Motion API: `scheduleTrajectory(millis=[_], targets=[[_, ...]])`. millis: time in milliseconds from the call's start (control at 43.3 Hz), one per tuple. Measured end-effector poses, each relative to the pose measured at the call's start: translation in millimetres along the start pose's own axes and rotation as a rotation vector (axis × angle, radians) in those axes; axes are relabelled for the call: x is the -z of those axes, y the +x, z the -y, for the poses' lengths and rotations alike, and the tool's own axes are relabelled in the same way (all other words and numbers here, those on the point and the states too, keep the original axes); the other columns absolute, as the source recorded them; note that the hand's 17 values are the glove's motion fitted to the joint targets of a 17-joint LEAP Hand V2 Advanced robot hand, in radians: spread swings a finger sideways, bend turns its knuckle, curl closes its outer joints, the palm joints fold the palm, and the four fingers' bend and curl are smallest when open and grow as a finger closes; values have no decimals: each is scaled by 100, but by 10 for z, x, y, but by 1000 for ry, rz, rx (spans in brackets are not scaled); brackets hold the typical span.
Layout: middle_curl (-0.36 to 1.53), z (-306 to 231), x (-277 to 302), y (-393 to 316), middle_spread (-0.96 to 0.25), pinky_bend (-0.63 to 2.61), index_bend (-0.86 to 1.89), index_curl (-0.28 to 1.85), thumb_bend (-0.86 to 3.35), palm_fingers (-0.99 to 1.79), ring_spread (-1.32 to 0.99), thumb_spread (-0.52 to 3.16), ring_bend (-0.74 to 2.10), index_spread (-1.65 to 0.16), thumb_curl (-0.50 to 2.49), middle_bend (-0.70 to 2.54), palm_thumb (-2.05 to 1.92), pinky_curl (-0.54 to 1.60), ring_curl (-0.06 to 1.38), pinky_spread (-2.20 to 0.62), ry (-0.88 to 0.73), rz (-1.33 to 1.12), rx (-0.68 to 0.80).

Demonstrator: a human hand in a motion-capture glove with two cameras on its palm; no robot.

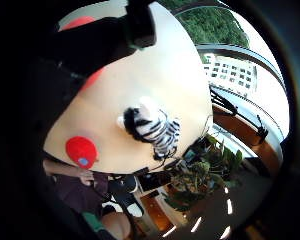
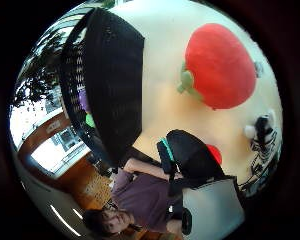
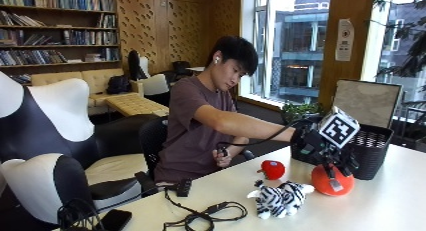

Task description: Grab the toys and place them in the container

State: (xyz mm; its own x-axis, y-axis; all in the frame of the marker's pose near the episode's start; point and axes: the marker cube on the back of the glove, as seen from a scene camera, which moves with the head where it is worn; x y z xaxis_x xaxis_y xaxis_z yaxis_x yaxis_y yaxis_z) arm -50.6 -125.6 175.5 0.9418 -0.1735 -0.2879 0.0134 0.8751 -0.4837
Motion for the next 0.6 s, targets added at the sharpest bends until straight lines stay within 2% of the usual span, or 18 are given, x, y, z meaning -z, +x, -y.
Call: scheduleTrajectory(millis=[69,208,347,416,439,462,509,601], targets=[[19,201,-230,6,6,113,4,11,9,-33,5,129,39,-22,28,7,9,41,20,6,-35,-61,-71],[15,440,-404,-225,8,123,3,10,10,-31,7,126,44,-23,30,4,18,43,22,6,65,154,126],[11,567,-414,-200,9,125,19,15,20,-4,5,131,67,-26,38,4,38,43,29,-2,189,248,120],[12,572,-387,-192,6,122,26,18,27,24,-7,137,84,-26,41,12,48,41,33,-12,238,295,108],[10,565,-377,-187,8,124,21,17,25,4,-3,136,77,-26,41,6,46,40,30,-10,254,309,104],[14,553,-363,-180,3,120,28,21,30,35,-11,139,92,-26,44,20,53,41,38,-16,271,325,101],[16,516,-324,-162,-1,117,27,18,31,48,-17,129,92,-27,48,31,60,38,35,-20,300,361,95],[19,381,-160,-171,-8,111,41,22,31,73,-27,110,102,-32,56,44,69,37,39,-26,277,400,121]])
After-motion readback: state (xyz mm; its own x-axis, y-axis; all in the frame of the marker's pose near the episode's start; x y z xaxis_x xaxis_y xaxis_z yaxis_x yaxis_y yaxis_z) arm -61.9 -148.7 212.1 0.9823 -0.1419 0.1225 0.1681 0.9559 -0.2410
